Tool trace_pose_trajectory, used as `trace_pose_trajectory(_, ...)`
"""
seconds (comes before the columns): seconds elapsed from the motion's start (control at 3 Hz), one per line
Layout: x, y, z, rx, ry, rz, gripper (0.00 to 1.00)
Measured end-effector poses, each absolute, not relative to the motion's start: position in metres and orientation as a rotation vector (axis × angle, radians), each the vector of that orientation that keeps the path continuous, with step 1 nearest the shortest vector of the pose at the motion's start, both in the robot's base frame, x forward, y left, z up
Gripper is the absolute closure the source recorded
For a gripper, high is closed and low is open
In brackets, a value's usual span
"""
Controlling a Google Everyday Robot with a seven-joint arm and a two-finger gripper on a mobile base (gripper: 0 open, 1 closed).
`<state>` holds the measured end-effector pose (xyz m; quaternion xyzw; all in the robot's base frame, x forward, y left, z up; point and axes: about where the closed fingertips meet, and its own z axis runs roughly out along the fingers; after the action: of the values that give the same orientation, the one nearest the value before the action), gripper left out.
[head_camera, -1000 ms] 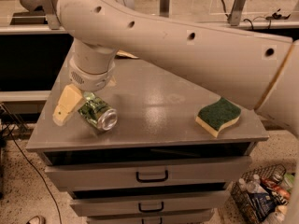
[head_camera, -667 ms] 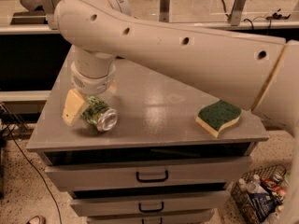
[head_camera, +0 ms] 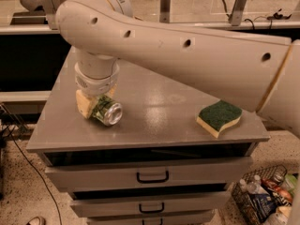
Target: Place green can upright
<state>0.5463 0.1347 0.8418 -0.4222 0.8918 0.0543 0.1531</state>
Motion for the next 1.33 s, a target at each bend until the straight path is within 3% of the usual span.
trace_pose_trajectory(0.33, 0.551, 0.133, 0.858, -1.189, 2.527, 0.143, 0.87)
trace_pose_trajectory(0.67, 0.558, 0.133, 0.874, -1.174, 2.489, 0.153, 1.00)
trace_pose_trajectory(1.33, 0.583, 0.137, 0.904, -1.146, 2.257, 0.382, 1.00)
